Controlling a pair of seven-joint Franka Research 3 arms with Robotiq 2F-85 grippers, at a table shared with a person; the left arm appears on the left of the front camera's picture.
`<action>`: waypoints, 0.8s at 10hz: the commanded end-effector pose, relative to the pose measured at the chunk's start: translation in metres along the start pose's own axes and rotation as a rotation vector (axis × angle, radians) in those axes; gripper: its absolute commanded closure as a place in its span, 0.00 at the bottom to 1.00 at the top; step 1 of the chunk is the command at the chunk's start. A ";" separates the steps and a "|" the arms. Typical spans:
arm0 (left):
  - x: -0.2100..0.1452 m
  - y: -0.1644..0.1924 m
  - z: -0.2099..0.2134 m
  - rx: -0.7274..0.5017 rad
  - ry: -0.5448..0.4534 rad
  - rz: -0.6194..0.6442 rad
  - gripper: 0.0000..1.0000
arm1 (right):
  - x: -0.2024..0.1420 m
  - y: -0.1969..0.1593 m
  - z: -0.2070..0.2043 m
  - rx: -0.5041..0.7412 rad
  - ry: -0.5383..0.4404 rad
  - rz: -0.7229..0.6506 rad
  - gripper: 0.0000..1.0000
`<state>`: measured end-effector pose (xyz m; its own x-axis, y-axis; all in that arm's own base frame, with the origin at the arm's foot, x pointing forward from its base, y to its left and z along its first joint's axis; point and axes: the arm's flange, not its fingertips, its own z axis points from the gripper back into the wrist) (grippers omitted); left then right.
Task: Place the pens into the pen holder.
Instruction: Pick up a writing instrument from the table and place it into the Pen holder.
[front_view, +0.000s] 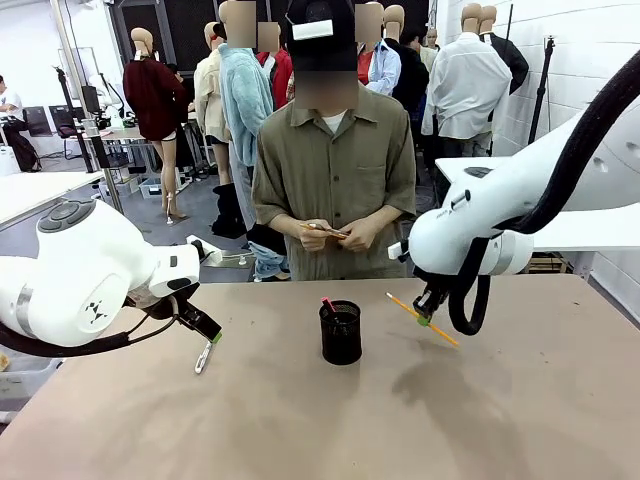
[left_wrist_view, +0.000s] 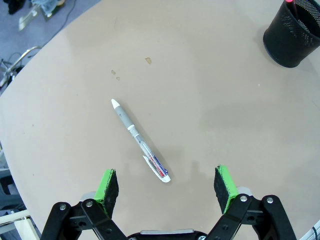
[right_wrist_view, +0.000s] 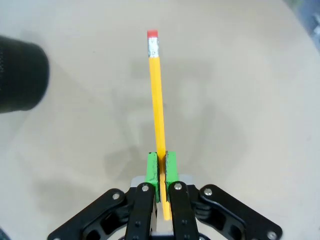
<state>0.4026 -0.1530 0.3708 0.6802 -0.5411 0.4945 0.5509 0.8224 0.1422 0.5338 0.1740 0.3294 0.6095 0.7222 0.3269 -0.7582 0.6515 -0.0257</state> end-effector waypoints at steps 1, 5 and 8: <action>-0.001 0.002 0.001 -0.001 -0.001 0.005 0.00 | -0.023 0.001 0.012 0.197 -0.190 0.182 1.00; -0.001 0.002 0.001 -0.001 -0.001 0.005 0.00 | -0.028 -0.001 0.020 0.352 -0.422 0.370 1.00; -0.001 0.002 0.001 -0.001 -0.001 0.005 0.00 | -0.032 -0.003 0.027 0.435 -0.570 0.462 1.00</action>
<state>0.4026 -0.1532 0.3708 0.6800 -0.5414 0.4945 0.5511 0.8222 0.1423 0.5216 0.1387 0.3457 0.1327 0.6222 0.7715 -0.9887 0.1377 0.0590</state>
